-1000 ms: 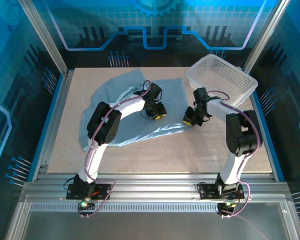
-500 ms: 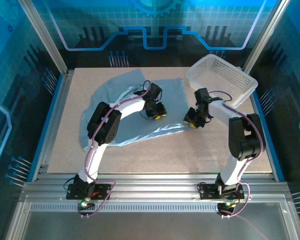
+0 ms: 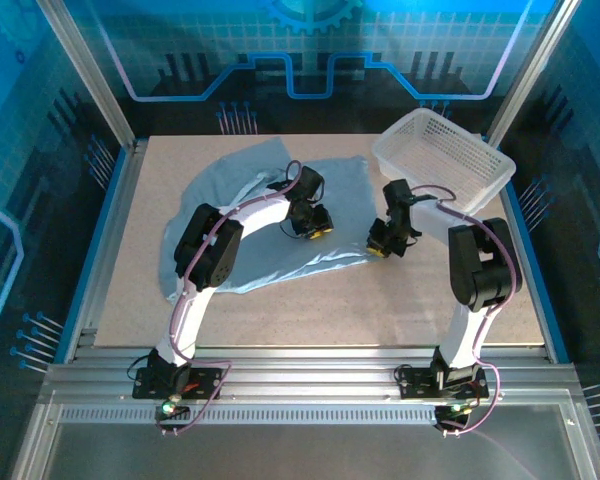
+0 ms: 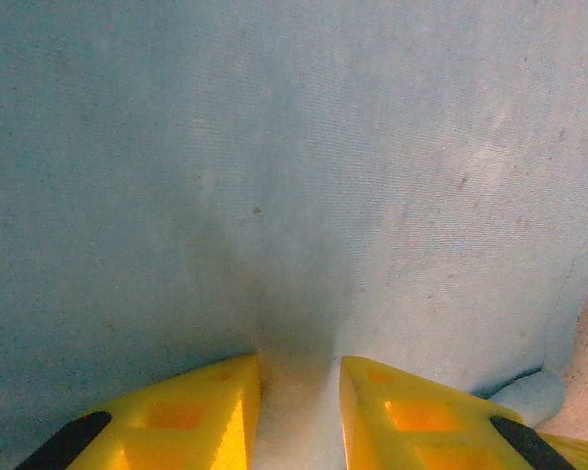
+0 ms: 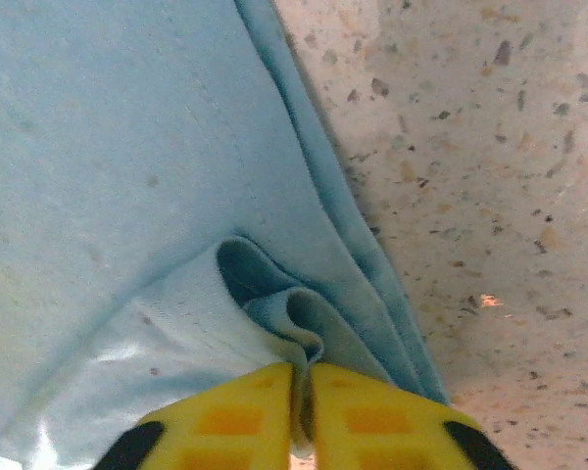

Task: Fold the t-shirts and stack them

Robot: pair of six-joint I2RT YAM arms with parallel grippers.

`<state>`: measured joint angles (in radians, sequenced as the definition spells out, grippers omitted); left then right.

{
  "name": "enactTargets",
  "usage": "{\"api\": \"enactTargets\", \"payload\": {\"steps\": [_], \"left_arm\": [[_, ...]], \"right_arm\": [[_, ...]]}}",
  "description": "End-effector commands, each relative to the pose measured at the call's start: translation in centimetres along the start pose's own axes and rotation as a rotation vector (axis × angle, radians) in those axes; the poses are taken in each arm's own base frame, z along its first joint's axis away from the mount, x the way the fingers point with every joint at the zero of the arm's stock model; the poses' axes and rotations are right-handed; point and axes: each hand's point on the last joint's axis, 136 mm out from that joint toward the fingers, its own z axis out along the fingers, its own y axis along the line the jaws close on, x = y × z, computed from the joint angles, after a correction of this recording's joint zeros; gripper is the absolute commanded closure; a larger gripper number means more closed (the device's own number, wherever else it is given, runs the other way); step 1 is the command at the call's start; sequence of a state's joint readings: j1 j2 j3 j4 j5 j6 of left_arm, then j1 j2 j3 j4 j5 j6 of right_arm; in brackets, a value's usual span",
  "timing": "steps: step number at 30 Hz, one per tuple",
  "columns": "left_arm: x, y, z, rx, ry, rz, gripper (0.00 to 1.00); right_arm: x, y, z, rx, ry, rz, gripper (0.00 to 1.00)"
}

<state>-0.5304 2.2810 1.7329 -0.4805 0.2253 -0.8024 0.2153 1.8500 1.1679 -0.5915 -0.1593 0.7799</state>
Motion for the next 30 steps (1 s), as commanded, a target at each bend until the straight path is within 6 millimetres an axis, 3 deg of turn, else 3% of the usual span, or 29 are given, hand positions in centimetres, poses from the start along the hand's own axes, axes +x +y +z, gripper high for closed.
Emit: {"api": "enactTargets", "payload": {"steps": [1,3,12,16,25,30], "left_arm": [[0.8,0.6,0.9,-0.035,0.031,0.022,0.71],[0.9,0.6,0.9,-0.035,0.032,0.023,0.71],[0.9,0.9,1.0,-0.047,0.029,0.024,0.71],[0.8,1.0,1.1,-0.050,0.028,0.025,0.71],[0.6,0.6,1.2,-0.043,0.030,0.029,0.71],[0.7,0.4,1.4,-0.030,0.042,0.022,0.70]], "right_arm": [[0.0,1.3,-0.6,-0.007,-0.009,-0.026,0.93],[0.0,1.5,-1.2,-0.001,-0.022,-0.028,1.00],[1.1,0.8,-6.2,0.028,-0.080,-0.004,1.00],[3.4,-0.3,-8.0,0.043,-0.040,0.013,1.00],[11.5,-4.8,-7.6,0.062,0.120,0.097,1.00],[13.7,-8.5,-5.5,0.148,0.158,0.122,1.00]]}}
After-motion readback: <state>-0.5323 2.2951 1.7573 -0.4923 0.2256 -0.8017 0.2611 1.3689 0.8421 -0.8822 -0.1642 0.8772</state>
